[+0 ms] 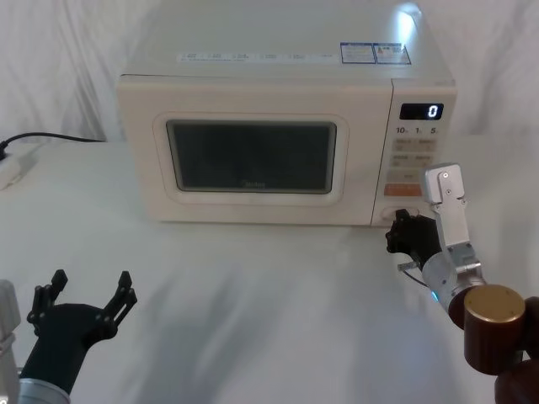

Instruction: Press the button to open the microwave door with one hand; close the microwave door with the other hand.

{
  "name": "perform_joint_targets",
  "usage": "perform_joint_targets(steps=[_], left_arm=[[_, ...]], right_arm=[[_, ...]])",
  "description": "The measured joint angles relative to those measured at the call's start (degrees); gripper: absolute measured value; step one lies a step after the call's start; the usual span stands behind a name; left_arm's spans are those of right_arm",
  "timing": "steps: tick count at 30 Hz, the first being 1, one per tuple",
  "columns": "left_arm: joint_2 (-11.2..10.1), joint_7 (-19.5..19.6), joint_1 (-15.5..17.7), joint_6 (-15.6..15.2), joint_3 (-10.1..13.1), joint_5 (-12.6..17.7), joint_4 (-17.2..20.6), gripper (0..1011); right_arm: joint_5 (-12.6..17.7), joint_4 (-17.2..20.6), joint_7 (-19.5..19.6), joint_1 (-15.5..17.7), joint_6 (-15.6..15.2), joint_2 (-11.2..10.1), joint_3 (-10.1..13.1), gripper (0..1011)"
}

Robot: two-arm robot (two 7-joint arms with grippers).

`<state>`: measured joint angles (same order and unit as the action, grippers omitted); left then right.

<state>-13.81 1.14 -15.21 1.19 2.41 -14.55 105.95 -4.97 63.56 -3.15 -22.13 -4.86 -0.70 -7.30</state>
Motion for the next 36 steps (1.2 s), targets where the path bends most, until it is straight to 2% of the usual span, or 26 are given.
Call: perform_joint_targets(steps=[36], left_arm=[[0.00,0.00,0.00,0.00,0.00,0.00,0.00,1001]], right_arm=[[-1.08,-3.31,0.90,-2.41,0.44,0.85,0.49,0]])
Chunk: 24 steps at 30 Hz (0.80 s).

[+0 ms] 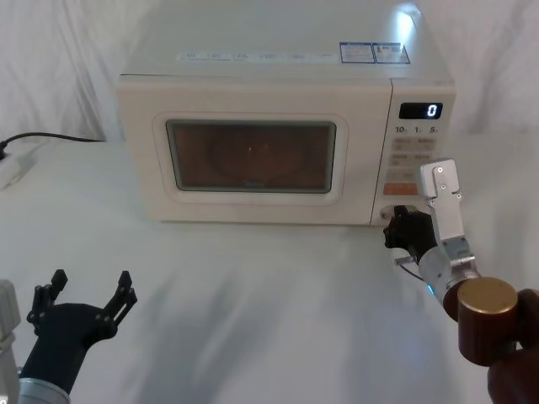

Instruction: Press the button to open the microwave door with one hand; close the microwave door with the other hand.

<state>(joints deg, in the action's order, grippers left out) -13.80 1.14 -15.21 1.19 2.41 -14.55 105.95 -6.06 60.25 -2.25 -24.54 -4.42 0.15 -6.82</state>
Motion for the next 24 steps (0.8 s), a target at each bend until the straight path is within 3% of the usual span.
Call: perform_joint_targets(steps=[24], left_arm=[[0.00,0.00,0.00,0.00,0.00,0.00,0.00,1001]], right_arm=[[0.25,-2.44,-0.42,-1.62,1.05,-0.03,0.44,0]])
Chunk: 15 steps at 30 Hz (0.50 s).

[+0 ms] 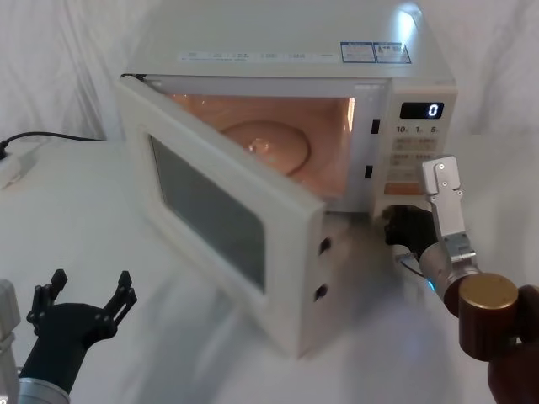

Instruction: Press the button to open the microwave door with one hand; close the microwave door with the other hand.

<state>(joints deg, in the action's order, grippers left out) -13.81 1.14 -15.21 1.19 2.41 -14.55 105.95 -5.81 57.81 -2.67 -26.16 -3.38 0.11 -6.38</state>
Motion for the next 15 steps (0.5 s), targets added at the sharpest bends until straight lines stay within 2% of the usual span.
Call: perform_joint_targets(steps=[5,15], left_arm=[[0.00,0.00,0.00,0.00,0.00,0.00,0.00,1001],[0.00,0.00,0.00,0.00,0.00,0.00,0.00,1001]], right_arm=[[0.30,0.47,-0.39,0.34,0.19,-0.27,0.11,0],[0.58,4.49,-1.34,2.70,-0.43,-1.09,-0.17,0]])
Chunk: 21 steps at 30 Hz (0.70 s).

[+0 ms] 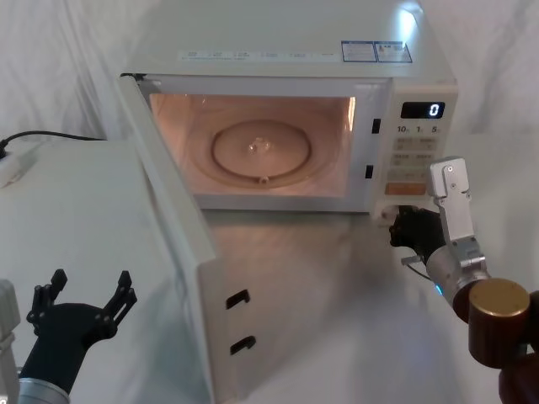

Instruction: Press the button to open the microwave door with one hand; close the microwave door with the other hand.

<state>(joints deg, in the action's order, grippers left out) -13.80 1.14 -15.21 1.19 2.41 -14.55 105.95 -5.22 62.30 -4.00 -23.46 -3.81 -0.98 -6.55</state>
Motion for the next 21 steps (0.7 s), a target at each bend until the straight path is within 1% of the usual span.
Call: perform_joint_targets(steps=[6,18,19,21], left_arm=[[0.00,0.00,0.00,0.00,0.00,0.00,0.00,1001],[0.00,0.00,0.00,0.00,0.00,0.00,0.00,1001],[0.00,0.00,0.00,0.00,0.00,0.00,0.00,1001],[0.00,0.00,0.00,0.00,0.00,0.00,0.00,1001]], right_arm=[[-0.41,2.92,-0.24,1.77,-1.09,-0.52,-0.65,0],[-0.73,11.63,-0.96,7.52,-2.52,-1.57,-1.42,0],[-0.74,12.81,-1.16,8.35,-2.67,-1.72,-1.50,0],[-0.72,13.78,-1.29,9.08,-2.76,-1.85,-1.58,0]])
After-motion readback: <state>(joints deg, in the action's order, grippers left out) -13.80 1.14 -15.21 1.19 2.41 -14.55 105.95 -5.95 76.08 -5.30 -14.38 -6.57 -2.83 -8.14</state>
